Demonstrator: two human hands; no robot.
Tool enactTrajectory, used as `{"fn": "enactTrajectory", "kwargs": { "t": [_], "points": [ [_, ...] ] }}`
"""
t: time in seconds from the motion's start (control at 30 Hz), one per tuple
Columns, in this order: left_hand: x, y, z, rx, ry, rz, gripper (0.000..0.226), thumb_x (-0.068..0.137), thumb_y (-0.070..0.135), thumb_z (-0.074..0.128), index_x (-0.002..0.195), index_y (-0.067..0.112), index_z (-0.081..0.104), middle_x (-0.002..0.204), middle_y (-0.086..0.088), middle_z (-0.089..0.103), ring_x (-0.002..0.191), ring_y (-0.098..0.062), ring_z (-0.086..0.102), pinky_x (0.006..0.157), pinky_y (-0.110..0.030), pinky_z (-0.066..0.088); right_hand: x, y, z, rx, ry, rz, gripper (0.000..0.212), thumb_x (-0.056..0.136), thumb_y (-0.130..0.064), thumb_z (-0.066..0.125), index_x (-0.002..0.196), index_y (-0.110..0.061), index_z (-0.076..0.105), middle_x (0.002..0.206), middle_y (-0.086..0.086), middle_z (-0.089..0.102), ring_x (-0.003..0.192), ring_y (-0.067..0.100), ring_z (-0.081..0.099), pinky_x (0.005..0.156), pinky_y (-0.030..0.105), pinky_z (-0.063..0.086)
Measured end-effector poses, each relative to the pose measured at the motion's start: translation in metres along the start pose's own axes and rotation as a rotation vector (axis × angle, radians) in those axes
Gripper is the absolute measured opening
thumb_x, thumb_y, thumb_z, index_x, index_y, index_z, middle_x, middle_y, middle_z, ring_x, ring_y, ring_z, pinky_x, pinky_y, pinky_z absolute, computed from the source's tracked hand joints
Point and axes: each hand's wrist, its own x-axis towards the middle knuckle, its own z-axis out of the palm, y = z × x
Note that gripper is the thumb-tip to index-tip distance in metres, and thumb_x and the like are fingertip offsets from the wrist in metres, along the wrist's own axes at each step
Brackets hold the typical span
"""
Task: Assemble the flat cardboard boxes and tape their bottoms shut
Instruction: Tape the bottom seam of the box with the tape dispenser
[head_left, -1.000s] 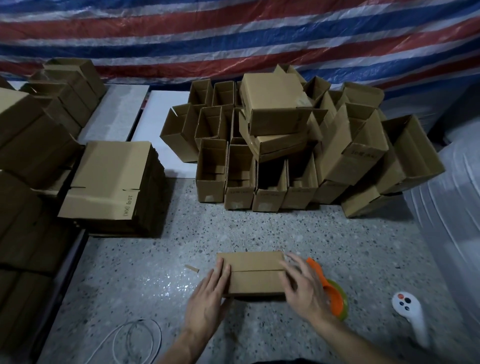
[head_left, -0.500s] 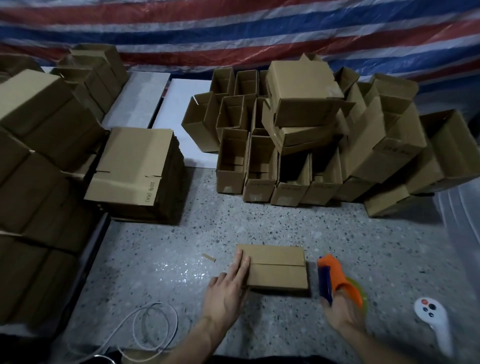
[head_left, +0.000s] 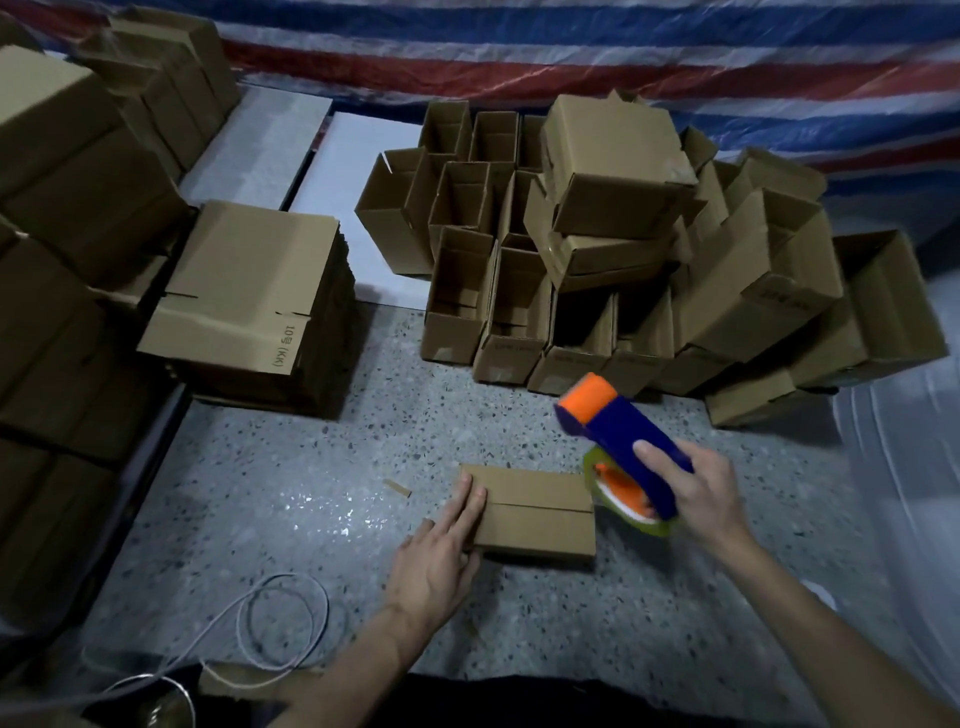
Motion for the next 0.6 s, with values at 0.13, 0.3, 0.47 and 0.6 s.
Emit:
{"fn": "enactTrajectory", "kwargs": {
  "t": [0.13, 0.3, 0.47, 0.6],
  "points": [
    [0.002, -0.004, -0.004, 0.037, -0.004, 0.055, 0.076, 0.096, 0.049, 0.044, 0.156, 0.048, -0.002, 0.157, 0.032, -0.025, 0.109, -0.017, 0.048, 0.085, -0.033, 0.049, 0.006, -0.01, 0.029, -0.039, -0.362, -0.057, 0.042, 0.066, -0.056, 0.071, 0.049, -0.019, 0.061, 0.045, 0.001, 0.053, 0.043, 0.018, 0.048, 0.048, 0.029, 0.031],
    [0.01, -0.011, -0.013, -0.145, -0.061, 0.076, 0.056, 0.101, 0.043, 0.045, 0.152, 0.052, 0.025, 0.162, 0.031, 0.001, 0.118, -0.016, 0.043, 0.099, -0.033, 0.039, 0.015, -0.001, 0.049, -0.231, -0.515, -0.05, 0.039, 0.065, -0.055, 0.074, 0.054, -0.02, 0.06, 0.047, -0.005, 0.052, 0.047, 0.009, 0.046, 0.05, 0.028, 0.03],
    [0.019, -0.002, -0.039, -1.219, -0.121, -0.271, 0.026, 0.103, 0.033, 0.05, 0.107, 0.043, 0.074, 0.145, 0.024, 0.05, 0.128, 0.008, 0.048, 0.095, -0.009, 0.036, 0.02, -0.002, 0.05, -0.26, -0.554, -0.05, 0.041, 0.063, -0.06, 0.07, 0.055, -0.022, 0.06, 0.049, -0.005, 0.056, 0.047, 0.007, 0.05, 0.05, 0.026, 0.034],
    [0.029, 0.002, -0.046, -1.309, -0.105, -0.291, 0.023, 0.097, 0.027, 0.062, 0.088, 0.023, 0.082, 0.129, 0.021, 0.055, 0.1, 0.019, 0.057, 0.069, 0.001, 0.042, 0.021, 0.001, 0.052, -0.286, -0.578, -0.087, 0.04, 0.066, -0.058, 0.07, 0.055, -0.02, 0.061, 0.049, -0.003, 0.056, 0.047, 0.007, 0.05, 0.049, 0.024, 0.034]
  ]
}}
